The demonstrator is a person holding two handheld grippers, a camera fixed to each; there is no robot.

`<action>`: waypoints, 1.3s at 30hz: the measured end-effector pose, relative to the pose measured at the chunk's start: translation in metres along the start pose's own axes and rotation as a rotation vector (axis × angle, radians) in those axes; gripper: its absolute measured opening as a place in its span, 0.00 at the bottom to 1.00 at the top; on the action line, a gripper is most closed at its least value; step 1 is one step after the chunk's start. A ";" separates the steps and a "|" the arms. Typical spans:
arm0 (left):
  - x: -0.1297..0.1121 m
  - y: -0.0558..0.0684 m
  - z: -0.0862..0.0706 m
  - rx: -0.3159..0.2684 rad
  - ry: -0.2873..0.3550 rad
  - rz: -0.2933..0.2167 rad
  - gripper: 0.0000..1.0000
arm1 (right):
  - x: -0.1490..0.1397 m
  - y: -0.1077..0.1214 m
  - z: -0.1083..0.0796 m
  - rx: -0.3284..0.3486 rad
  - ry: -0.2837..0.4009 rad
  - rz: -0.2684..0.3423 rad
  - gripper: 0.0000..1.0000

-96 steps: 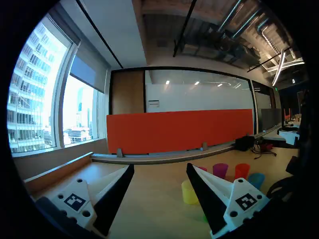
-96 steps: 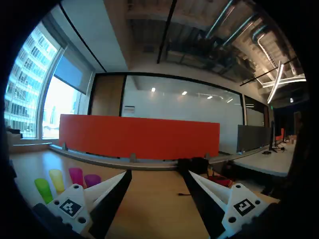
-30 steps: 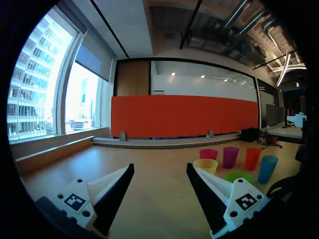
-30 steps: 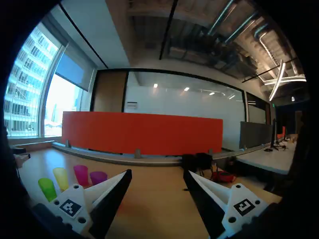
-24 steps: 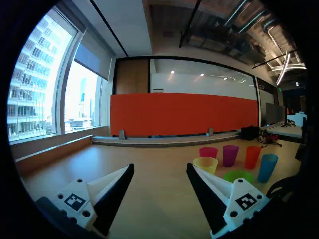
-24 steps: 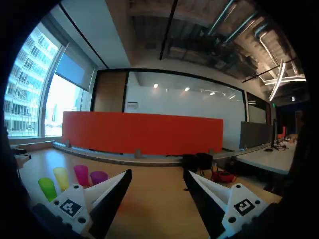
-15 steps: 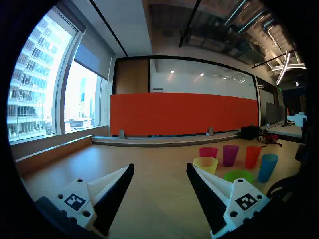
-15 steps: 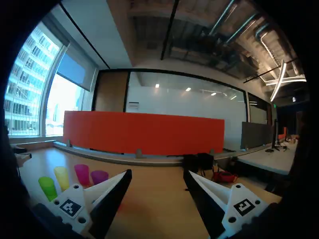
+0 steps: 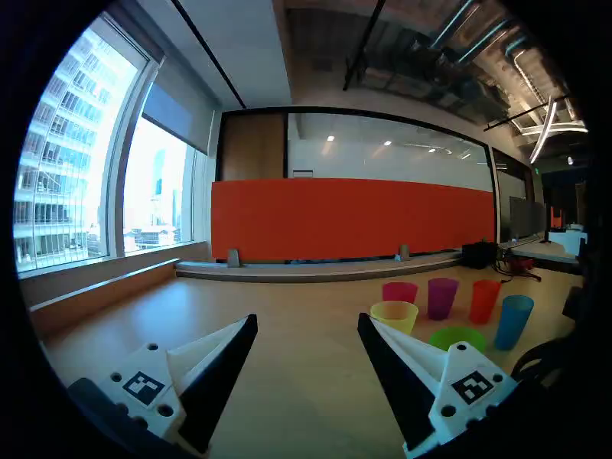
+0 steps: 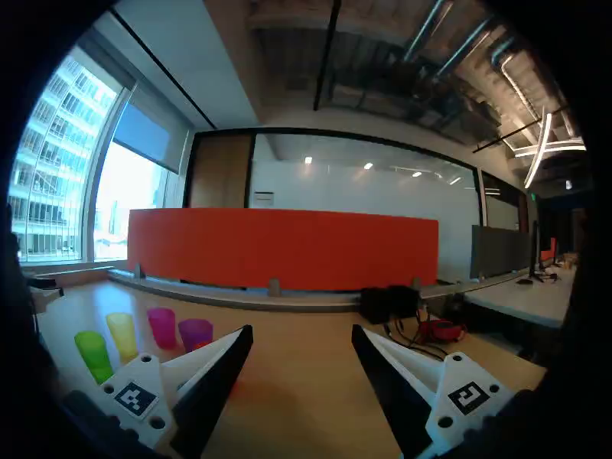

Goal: Pour water

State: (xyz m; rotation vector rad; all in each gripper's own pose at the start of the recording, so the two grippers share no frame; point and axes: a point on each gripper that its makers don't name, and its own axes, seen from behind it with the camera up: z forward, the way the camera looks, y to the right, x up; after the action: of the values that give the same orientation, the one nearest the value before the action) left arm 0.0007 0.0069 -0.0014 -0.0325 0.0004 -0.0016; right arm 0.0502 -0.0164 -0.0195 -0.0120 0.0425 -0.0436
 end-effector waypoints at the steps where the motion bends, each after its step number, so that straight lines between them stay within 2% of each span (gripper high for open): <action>1: 0.000 0.000 0.000 0.000 0.000 0.000 0.98 | -0.001 0.000 0.000 0.003 0.004 -0.001 1.00; 15: 0.000 0.000 0.000 0.000 0.000 0.000 0.98 | -0.017 0.001 0.008 0.011 0.024 0.002 1.00; 29: 0.000 0.000 0.000 0.000 0.000 0.000 0.98 | -0.038 0.012 0.016 -0.006 -0.012 0.009 1.00; 39: 0.000 0.000 0.000 0.000 0.000 0.000 0.98 | -0.050 0.019 0.019 -0.009 -0.036 0.037 1.00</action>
State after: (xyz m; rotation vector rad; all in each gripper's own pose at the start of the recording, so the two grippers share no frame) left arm 0.0009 0.0066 -0.0011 -0.0324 0.0004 -0.0014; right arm 0.0018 0.0052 0.0014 -0.0213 0.0066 -0.0057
